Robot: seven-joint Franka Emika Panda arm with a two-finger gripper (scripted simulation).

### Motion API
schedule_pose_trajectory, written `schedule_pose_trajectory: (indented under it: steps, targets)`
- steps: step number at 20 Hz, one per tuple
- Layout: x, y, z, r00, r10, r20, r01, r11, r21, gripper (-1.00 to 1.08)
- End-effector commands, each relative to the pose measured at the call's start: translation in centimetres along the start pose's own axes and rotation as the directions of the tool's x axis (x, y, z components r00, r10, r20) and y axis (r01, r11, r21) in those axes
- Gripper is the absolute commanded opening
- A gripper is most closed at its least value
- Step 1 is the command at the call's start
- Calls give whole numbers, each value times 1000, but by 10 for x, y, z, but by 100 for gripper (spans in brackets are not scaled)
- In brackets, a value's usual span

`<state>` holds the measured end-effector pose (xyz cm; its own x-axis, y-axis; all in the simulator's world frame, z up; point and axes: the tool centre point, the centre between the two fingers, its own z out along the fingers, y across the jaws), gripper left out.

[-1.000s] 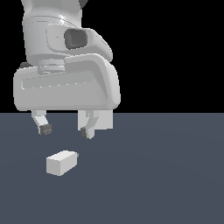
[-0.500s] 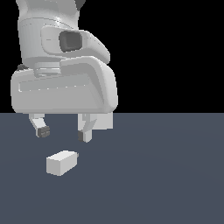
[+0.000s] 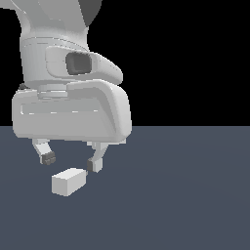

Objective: Plug the charger into the wall socket.

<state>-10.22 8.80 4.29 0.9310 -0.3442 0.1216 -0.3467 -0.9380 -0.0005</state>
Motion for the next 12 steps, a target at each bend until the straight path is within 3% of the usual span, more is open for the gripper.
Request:
schedule_pose_trajectory:
  steps: [1, 10, 11, 12]
  targets:
    - [-2, 0, 11, 1000, 0, 1, 0, 1000, 0, 100]
    - [-4, 0, 31, 1000, 0, 1, 0, 1000, 0, 100]
    - [-4, 0, 31, 1000, 0, 1, 0, 1000, 0, -100]
    - [-4, 0, 31, 1000, 0, 1, 0, 1000, 0, -100]
